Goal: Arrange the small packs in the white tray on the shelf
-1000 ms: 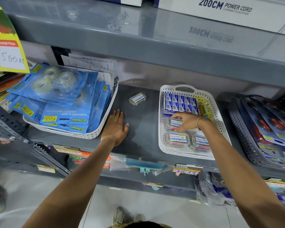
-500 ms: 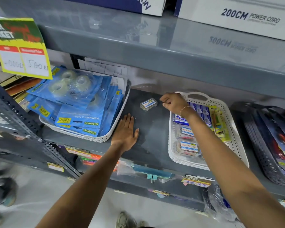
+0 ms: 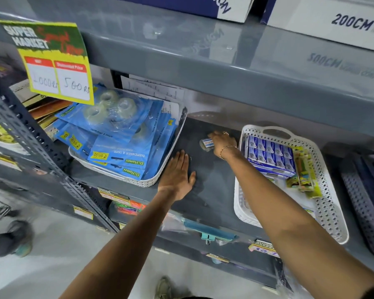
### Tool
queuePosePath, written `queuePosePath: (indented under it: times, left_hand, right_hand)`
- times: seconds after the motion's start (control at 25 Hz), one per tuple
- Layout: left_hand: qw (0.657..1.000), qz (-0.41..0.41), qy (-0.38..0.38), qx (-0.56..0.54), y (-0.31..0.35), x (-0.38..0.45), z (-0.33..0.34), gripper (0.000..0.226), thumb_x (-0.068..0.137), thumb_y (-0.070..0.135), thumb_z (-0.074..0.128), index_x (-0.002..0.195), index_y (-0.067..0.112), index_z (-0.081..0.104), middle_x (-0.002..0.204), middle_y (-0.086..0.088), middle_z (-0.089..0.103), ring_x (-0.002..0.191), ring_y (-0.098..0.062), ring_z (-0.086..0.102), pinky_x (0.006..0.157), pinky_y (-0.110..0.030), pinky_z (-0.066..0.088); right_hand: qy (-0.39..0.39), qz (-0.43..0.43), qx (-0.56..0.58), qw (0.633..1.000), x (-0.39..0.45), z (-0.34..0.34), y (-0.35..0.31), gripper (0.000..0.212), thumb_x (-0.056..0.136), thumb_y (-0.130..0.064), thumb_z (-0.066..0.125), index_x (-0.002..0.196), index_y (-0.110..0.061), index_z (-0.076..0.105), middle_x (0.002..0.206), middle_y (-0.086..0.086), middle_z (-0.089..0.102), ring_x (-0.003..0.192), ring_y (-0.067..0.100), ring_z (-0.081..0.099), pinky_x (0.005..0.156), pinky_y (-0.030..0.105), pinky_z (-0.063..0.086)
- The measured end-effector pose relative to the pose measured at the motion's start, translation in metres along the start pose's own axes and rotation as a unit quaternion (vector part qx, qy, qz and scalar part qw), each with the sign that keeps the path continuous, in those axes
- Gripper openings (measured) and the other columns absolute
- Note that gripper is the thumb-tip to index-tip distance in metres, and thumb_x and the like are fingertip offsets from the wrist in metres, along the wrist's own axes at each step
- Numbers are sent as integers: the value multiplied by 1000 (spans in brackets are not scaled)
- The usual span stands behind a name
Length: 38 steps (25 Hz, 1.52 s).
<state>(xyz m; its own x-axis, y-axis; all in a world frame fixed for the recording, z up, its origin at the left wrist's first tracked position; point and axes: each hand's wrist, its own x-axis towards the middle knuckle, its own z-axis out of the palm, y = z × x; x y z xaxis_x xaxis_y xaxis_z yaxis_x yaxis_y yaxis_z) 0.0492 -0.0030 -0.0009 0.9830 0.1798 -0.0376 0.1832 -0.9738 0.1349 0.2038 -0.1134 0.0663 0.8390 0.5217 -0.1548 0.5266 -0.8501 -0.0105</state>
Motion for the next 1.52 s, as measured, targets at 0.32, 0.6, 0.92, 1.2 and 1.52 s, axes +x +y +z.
queuePosePath:
  times: [0.32, 0.6, 0.92, 1.2, 1.52]
  left_hand:
    - [1000, 5, 7, -30, 0, -4, 0, 69, 99, 43, 21, 151, 4, 1, 162, -11, -1, 149, -21, -5, 120, -32, -6]
    - [1000, 13, 1, -27, 2, -7, -2, 65, 100, 40, 18, 151, 3, 1, 161, -12, -3, 149, -22, -6, 119, -32, -7]
    - [1000, 7, -3, -11, -1, -1, 5, 65, 100, 41, 17, 151, 3, 2, 161, -12, -2, 149, -22, -4, 121, -34, -2]
    - [999, 11, 21, -34, -5, 0, 10, 66, 100, 41, 22, 151, 2, 8, 161, -14, 5, 149, -24, 2, 121, -35, 0]
    - [999, 15, 25, -45, -5, 1, 9, 66, 100, 42, 22, 151, 3, 8, 161, -13, 5, 149, -23, 1, 121, -35, 0]
  right_hand:
    - [76, 3, 108, 991, -45, -17, 13, 54, 77, -13, 68, 129, -18, 54, 130, 9, 52, 121, 32, 50, 104, 40, 41]
    - [102, 25, 157, 982, -128, -68, 97, 51, 75, -15, 76, 122, -3, 62, 129, 23, 54, 120, 33, 51, 99, 28, 36]
    - [-68, 183, 93, 976, -180, -27, 186, 59, 66, -9, 82, 121, -15, 62, 130, 9, 57, 118, 26, 57, 100, 35, 48]
    - [-77, 178, 57, 979, -173, -1, 179, 55, 66, -15, 82, 117, -28, 65, 122, 0, 63, 106, 22, 60, 83, 25, 47]
    - [-101, 173, 70, 977, -171, 8, 186, 56, 72, -7, 74, 123, -27, 62, 132, 2, 59, 116, 24, 59, 99, 34, 50]
